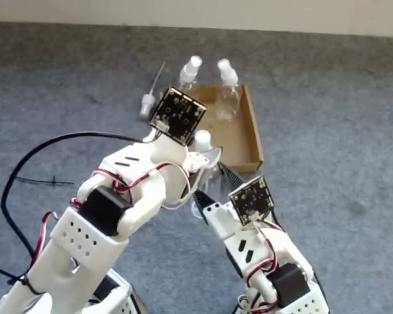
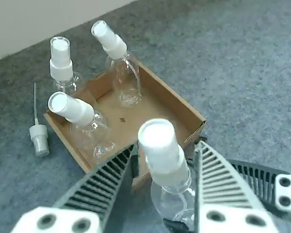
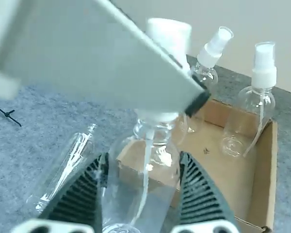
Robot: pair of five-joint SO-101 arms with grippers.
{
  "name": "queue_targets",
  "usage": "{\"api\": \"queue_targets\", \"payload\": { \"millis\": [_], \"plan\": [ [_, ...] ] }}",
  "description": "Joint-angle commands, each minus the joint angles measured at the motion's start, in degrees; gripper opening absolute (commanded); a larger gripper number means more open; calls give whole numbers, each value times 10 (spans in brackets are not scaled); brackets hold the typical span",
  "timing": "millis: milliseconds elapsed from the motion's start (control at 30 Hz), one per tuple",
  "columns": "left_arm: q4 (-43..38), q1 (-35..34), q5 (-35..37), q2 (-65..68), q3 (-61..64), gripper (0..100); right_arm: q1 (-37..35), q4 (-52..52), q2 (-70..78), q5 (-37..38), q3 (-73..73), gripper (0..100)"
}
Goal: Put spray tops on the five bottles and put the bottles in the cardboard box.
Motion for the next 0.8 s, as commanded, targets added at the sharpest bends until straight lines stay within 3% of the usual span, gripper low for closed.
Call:
{"api": "queue_targets", "payload": {
  "millis": [0,200,433,767],
  "plan": [
    [4,-7,-44,-4,-51,196,10,-17,-7,-4,-7,5],
    [6,-11,-45,-4,-121,196,10,-17,-7,-4,-6,5],
    [2,-83,-46,1,-108,196,10,-17,-7,-4,-6,5],
    [5,-51,-78,2,-71,196,10,-17,-7,-4,-6,5]
  ]
}}
